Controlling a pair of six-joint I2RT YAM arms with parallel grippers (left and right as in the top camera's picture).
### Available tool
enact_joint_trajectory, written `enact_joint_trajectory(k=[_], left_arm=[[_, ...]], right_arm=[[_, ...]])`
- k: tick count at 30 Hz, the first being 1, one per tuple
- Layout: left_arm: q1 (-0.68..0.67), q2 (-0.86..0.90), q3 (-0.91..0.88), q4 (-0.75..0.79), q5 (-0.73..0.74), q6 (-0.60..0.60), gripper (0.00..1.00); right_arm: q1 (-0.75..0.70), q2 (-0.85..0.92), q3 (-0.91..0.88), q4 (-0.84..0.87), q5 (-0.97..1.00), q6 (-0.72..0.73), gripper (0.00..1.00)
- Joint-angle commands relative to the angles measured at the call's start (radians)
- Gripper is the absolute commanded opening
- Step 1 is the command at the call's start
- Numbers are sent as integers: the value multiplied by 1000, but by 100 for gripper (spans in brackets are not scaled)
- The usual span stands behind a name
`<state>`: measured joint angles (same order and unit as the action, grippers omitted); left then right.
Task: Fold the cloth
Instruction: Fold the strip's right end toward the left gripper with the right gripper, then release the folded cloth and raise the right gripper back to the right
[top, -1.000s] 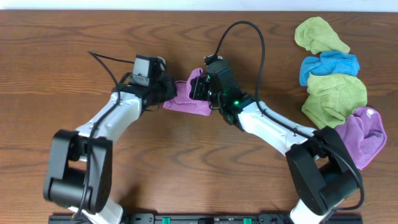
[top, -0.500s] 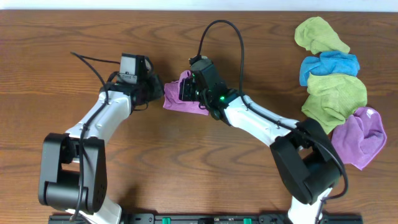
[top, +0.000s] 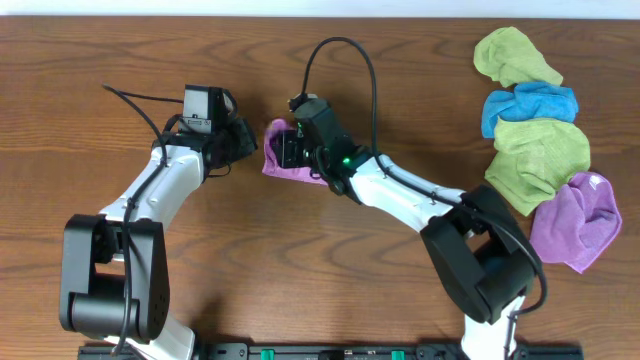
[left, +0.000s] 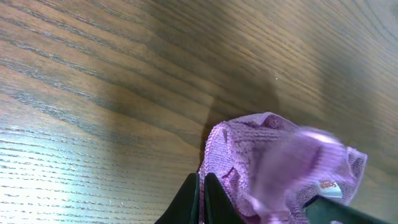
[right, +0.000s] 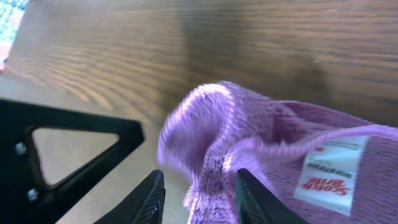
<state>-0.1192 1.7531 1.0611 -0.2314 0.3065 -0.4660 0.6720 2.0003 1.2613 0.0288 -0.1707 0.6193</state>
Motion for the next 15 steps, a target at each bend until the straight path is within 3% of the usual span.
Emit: enact_joint_trajectory(k=[1, 8, 15], left_arm=[[17, -9, 5, -4, -18, 18, 6], [61, -35, 5, -10, -18, 18, 6], [111, -80, 5, -49, -18, 26, 6]], right_arm=[[12, 9, 22, 10, -32, -15, 38], [3, 6, 23, 23, -74, -15, 41], [-21, -88, 23, -72, -44, -33, 41]])
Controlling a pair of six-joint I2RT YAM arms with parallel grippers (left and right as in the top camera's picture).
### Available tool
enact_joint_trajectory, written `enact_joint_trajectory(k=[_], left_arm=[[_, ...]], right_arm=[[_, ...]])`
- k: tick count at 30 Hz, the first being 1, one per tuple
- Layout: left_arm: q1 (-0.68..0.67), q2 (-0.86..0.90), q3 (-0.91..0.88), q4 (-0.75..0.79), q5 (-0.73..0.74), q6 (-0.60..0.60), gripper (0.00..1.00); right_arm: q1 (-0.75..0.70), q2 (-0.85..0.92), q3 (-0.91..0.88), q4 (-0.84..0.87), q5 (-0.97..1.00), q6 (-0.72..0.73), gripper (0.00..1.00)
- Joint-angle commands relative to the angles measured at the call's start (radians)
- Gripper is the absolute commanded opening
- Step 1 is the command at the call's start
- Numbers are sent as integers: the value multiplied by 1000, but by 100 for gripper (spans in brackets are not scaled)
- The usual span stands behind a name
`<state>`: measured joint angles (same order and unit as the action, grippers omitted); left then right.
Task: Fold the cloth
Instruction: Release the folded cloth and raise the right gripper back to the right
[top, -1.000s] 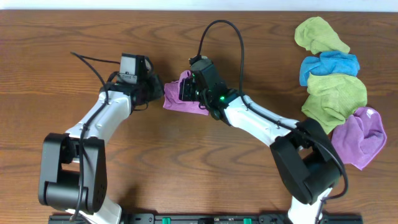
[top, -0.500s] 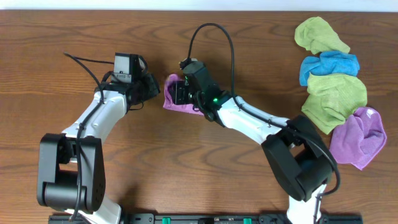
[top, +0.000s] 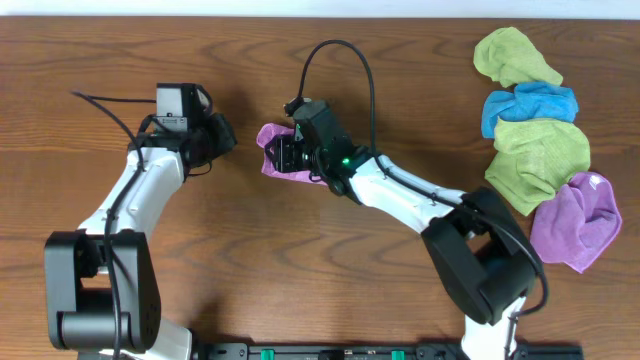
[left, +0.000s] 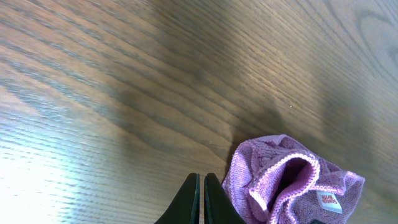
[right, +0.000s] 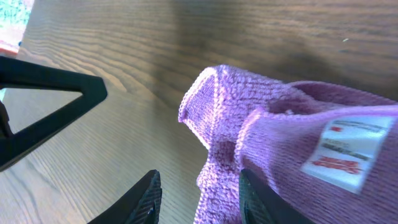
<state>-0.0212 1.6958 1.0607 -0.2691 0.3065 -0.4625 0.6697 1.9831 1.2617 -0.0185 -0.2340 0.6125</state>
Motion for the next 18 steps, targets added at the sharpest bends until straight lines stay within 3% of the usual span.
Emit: enact_joint_trajectory(k=[1, 6, 11, 18], left_arm=[[15, -24, 5, -14, -18, 22, 6], [16, -25, 5, -17, -18, 22, 6], [16, -25, 5, -17, -17, 22, 6], [16, -25, 5, -18, 8, 22, 40]], right_arm=[[-23, -83, 22, -53, 34, -27, 41], [-30, -93, 19, -206, 50, -31, 43], [11, -24, 19, -209, 49, -31, 45], [52, 88, 19, -85, -13, 11, 45]])
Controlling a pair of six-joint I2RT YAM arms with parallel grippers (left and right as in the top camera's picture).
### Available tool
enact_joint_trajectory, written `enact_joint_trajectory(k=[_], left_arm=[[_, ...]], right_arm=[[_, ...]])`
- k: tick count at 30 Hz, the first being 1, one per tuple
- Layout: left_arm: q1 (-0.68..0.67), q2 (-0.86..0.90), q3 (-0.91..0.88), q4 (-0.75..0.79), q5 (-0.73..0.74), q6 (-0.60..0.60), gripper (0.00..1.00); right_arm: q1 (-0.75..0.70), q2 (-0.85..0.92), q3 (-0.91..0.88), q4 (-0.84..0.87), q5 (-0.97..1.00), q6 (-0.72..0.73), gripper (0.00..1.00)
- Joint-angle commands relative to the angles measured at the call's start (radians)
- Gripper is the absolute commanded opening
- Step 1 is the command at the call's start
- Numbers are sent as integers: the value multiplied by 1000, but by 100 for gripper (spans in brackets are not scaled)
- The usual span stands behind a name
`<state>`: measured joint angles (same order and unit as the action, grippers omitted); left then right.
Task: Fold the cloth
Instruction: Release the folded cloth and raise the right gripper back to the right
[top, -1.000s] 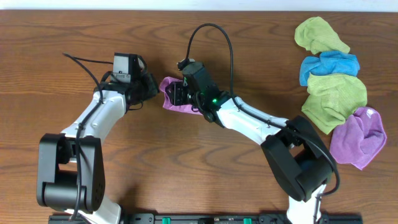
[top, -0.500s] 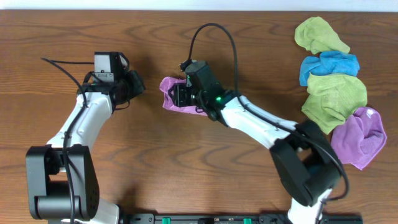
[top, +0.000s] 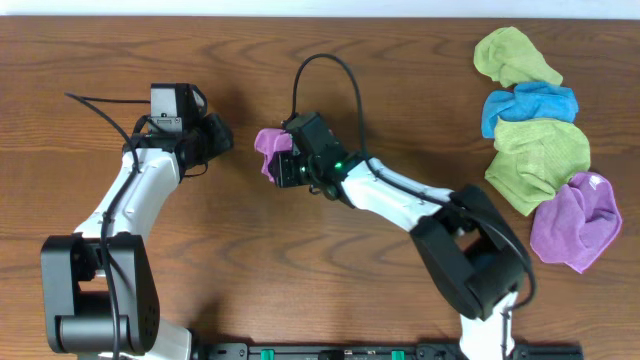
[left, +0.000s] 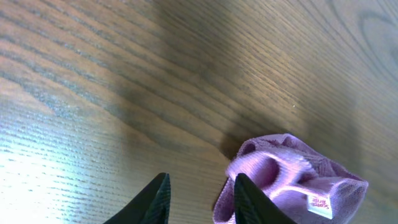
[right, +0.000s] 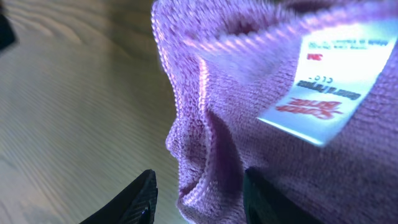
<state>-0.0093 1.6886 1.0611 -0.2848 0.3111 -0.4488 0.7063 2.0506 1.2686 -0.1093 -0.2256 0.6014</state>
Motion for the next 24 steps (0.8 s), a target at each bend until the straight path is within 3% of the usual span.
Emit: enact_joint_trajectory(k=[1, 4, 9, 14, 20, 21, 22, 24], left_arm=[[5, -18, 5, -2, 4, 8, 44], [5, -18, 5, -2, 4, 8, 69], [7, -45, 5, -3, 4, 8, 90], [31, -99, 5, -5, 24, 7, 98], [108, -113, 4, -108, 156, -3, 95], [124, -113, 4, -134, 200, -3, 95], [135, -113, 4, -151, 235, -3, 95], [148, -113, 4, -187, 285, 1, 95]], right_arm=[[16, 24, 13, 7, -22, 22, 44], [17, 21, 13, 40, -22, -17, 45], [-14, -50, 21, 50, 6, -84, 44], [-37, -114, 21, 46, 79, -111, 44], [-80, -192, 21, -16, 145, -114, 67], [-93, -219, 21, -32, 147, -119, 86], [-107, -245, 21, -56, 147, -128, 99], [-145, -304, 21, -130, 146, -152, 99]])
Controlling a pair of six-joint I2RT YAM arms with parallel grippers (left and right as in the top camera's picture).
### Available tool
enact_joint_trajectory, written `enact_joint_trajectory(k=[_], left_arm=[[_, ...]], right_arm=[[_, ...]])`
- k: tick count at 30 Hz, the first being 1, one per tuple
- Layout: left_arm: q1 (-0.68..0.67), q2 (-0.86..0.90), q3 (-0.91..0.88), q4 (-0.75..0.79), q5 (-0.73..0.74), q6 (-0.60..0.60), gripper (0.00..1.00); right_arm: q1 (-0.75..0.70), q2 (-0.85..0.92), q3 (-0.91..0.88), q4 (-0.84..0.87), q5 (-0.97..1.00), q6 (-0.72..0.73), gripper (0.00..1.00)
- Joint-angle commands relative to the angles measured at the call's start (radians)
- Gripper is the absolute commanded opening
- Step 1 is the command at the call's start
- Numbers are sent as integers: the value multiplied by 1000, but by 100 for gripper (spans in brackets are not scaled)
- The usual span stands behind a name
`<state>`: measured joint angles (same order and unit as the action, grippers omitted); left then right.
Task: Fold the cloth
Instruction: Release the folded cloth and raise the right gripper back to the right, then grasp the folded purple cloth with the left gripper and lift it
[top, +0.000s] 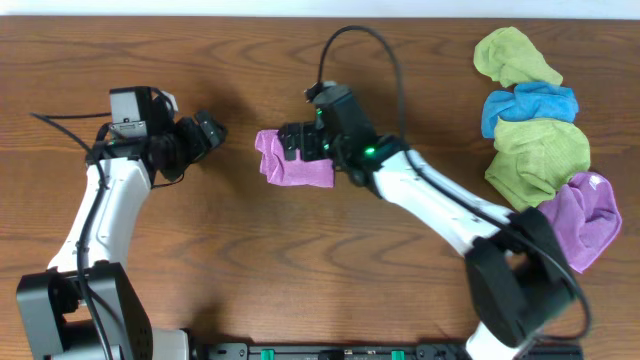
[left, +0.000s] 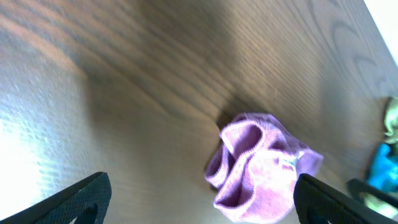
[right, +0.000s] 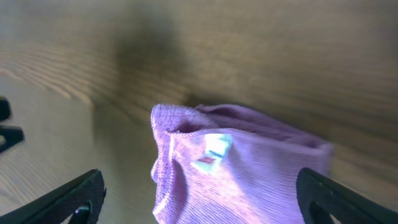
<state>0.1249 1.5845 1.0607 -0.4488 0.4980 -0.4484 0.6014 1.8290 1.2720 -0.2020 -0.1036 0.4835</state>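
A small purple cloth (top: 290, 162) lies bunched on the wooden table, its white label (right: 211, 149) facing up. My right gripper (top: 293, 142) hangs just behind it, wide open, with the cloth (right: 242, 168) lying loose below and between the far-apart fingers (right: 62, 199). To the left, my left gripper (top: 205, 132) stands open as well, a short way off from the cloth (left: 261, 168), which it faces. Neither gripper touches the cloth.
A heap of other cloths lies at the table's right: a green one (top: 512, 55), a blue one (top: 530, 108), another green one (top: 538, 160) and a purple one (top: 576, 222). Bare wood (top: 240, 250) lies in front of the cloth.
Both grippers have opened wide. The right gripper has let the cloth go and drawn back up and to the right. The left arm has moved farther left, away from the cloth.
At first the left gripper was shut right beside the cloth while the right gripper's fingers stood narrowly about it. The left then stood farther left, slightly open. The right gripper kept the cloth and shifted it left. Now the cloth lies free between two open grippers.
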Motion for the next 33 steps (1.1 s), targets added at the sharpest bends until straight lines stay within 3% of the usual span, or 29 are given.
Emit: enact_joint_trajectory(k=[1, 6, 15, 22, 33], left_arm=[[15, -9, 4, -53, 98, 6, 95], [11, -8, -45, -86, 134, 48, 95], [2, -2, -234, 173, 217, -13, 95], [-119, 96, -235, 344, 212, -110, 95], [-158, 232, -235, 463, 233, -182, 95]], right_arm=[[-64, -116, 17, -92, 24, -38, 99], [-208, -281, 8, -314, 13, -100, 99], [-443, -565, -221, -351, -193, -246, 99], [-505, -717, -378, -352, -230, -237, 99], [-510, -776, -381, -367, -230, -237, 99]])
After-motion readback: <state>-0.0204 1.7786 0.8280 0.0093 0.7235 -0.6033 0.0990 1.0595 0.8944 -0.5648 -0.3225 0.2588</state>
